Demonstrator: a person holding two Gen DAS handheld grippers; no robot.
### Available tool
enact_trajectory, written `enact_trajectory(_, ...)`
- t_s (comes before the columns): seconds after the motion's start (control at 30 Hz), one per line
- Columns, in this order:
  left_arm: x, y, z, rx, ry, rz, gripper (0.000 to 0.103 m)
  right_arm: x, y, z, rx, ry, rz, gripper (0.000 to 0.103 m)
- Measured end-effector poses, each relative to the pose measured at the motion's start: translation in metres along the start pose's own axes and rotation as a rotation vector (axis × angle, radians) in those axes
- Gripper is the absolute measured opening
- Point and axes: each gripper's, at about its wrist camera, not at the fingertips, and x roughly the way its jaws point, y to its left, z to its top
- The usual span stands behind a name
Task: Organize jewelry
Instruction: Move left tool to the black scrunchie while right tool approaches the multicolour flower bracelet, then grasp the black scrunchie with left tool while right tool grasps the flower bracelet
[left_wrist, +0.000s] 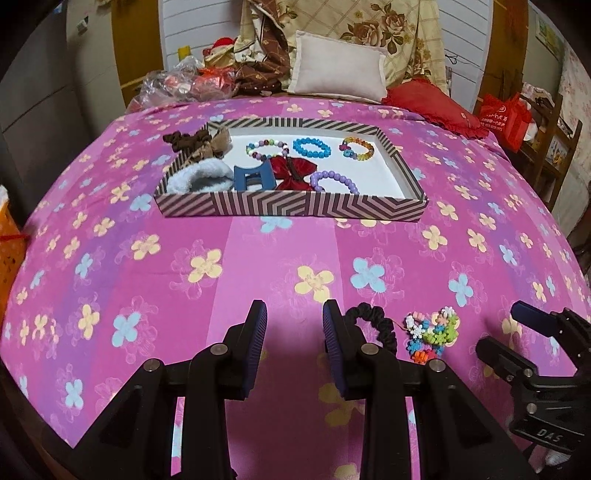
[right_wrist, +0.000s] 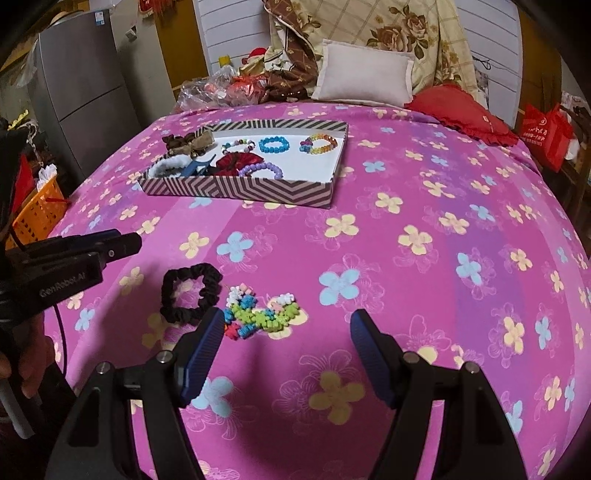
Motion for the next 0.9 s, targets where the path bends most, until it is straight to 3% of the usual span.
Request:
enact_trajectory(0.1, 0.005, 0.006, -0.002, -0.018, 0.028, -0.034, 0.034, 0.004, 0.003, -0.002, -0.020, 0.007, -0.023, 0.072)
enact_trajectory(0.23, 0.016, 0.016, -0.006, -0.066, 0.079, -0.080, 0.034, 0.014, 0.006, -0.003, -0.035, 0.026, -0.001, 0.061)
enact_trajectory(0.53, 0.026, 0.018, -0.008, -0.077, 0.106, -0.082, 0.034, 0.029, 0.033, -0.005, -0.158, 0.052, 0.016, 0.047)
enact_trajectory(0.7, 0.029, 0.014, -0.007, -0.067, 0.116, -0.096, 0.034, 0.041, 0.034, -0.001, -0.186, 0.062, 0.022, 0.046)
enact_trajectory(0.8, 0.033, 0.013, -0.007, -0.069, 0.134, -0.116, 0.034, 0.043, 0.030, 0.000, -0.172, 0.054, 0.067, 0.034)
enact_trajectory(0.83, 0.035, 0.012, -0.007, -0.068, 0.142, -0.124, 0.034, 0.043, 0.029, 0.000, -0.172, 0.057, 0.071, 0.022)
enact_trajectory(0.87, 0.037, 0.011, -0.007, -0.064, 0.148, -0.130, 0.034, 0.044, 0.029, -0.001, -0.182, 0.065, 0.060, 0.016)
enact_trajectory(0.9, 0.038, 0.009, -0.007, -0.059, 0.152, -0.137, 0.034, 0.044, 0.028, -0.002, -0.187, 0.065, 0.056, 0.015)
